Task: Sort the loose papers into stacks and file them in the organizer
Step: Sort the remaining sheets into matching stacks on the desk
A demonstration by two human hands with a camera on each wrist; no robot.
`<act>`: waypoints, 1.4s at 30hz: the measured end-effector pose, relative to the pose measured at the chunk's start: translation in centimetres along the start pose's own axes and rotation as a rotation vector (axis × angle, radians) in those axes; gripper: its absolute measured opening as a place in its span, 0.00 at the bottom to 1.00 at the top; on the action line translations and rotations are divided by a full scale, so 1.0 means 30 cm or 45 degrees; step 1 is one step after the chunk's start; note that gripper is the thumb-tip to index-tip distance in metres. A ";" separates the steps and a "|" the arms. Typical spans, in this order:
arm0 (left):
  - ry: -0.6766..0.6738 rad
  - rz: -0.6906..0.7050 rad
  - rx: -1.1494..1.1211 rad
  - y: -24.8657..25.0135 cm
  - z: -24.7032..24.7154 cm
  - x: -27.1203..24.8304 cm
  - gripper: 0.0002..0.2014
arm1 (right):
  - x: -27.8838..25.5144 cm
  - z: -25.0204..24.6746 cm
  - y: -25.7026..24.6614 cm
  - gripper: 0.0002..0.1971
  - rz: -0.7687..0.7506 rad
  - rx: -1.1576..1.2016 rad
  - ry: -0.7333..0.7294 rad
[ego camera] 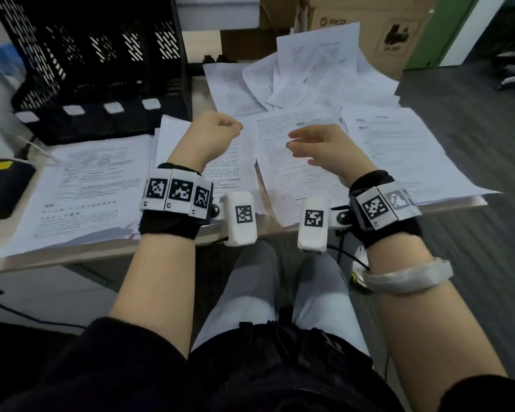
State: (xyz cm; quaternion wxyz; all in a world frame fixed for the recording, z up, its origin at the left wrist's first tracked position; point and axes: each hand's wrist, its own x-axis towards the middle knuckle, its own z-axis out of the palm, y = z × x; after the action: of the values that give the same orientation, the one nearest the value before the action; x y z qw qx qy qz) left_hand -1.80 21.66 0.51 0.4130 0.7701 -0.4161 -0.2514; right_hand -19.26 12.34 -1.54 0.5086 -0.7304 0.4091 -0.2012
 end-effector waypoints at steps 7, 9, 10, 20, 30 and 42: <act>-0.168 -0.122 0.015 0.113 0.141 0.213 0.09 | 0.152 -0.197 0.031 0.21 0.127 -0.171 0.243; -0.192 -0.125 0.024 0.135 0.184 0.283 0.14 | 0.211 -0.248 0.051 0.25 0.212 -0.253 0.289; -0.197 -0.131 0.025 0.143 0.206 0.317 0.15 | 0.239 -0.269 0.062 0.28 0.255 -0.293 0.291; -0.049 -0.293 0.122 0.120 0.387 0.603 0.10 | 0.427 -0.329 0.224 0.60 0.770 -0.919 0.058; 0.172 -0.528 -0.182 0.060 0.450 0.738 0.30 | 0.452 -0.309 0.363 0.71 0.837 -0.868 -0.084; 0.218 -0.276 -0.264 0.048 0.432 0.808 0.10 | 0.416 -0.306 0.333 0.69 0.830 -0.817 -0.094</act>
State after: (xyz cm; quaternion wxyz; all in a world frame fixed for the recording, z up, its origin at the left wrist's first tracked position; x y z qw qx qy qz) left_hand 0.88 -4.87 -6.22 0.4946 0.7824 -0.2658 -0.2695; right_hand -22.42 -4.48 -8.45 0.3077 -0.6909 0.6407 0.1325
